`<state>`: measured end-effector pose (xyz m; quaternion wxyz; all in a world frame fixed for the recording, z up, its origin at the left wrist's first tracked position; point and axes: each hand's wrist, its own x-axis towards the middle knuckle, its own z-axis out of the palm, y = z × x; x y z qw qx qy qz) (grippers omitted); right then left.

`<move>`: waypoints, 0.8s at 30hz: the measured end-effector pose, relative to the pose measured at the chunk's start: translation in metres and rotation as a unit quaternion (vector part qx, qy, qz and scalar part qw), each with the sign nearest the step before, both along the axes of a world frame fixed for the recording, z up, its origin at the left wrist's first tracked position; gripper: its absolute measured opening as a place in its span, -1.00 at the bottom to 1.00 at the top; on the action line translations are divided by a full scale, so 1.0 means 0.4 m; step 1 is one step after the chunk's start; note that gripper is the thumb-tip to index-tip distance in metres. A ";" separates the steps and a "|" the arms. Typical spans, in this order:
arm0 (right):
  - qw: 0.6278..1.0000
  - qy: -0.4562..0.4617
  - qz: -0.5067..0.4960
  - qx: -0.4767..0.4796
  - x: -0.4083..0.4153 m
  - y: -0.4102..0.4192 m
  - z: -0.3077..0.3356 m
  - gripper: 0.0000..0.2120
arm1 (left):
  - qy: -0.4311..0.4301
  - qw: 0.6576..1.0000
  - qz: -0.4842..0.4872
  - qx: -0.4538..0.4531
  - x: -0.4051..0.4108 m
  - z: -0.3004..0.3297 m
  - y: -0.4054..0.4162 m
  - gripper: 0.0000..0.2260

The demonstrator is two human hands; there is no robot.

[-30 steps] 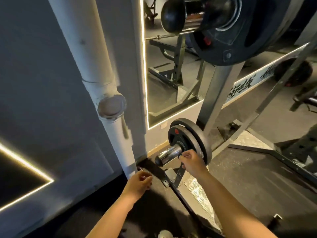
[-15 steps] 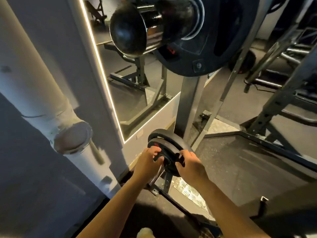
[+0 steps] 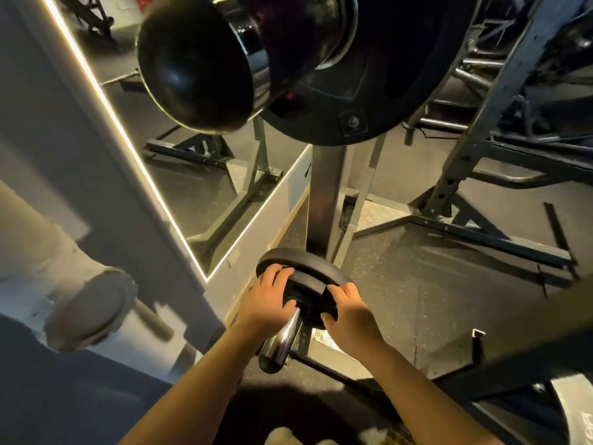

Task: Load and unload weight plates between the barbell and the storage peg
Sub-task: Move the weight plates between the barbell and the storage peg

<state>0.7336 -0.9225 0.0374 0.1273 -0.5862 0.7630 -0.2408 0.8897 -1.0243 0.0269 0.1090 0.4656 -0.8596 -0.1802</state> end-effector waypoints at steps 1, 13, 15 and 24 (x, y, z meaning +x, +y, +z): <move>1.000 0.006 0.001 0.001 0.000 -0.002 -0.001 -0.51 | -0.007 1.000 -0.003 0.005 0.004 -0.003 0.003 -0.40; 0.995 0.084 0.023 -0.046 0.053 -0.042 0.017 -0.56 | 0.049 0.994 0.048 0.083 0.046 -0.039 -0.016 -0.31; 0.993 0.114 0.028 -0.024 0.074 -0.062 0.034 -0.54 | 0.036 0.991 0.062 0.110 0.055 -0.037 -0.033 -0.30; 0.985 0.174 0.002 0.021 0.107 -0.075 0.024 -0.42 | -0.010 0.992 0.063 0.107 0.044 -0.018 -0.070 -0.34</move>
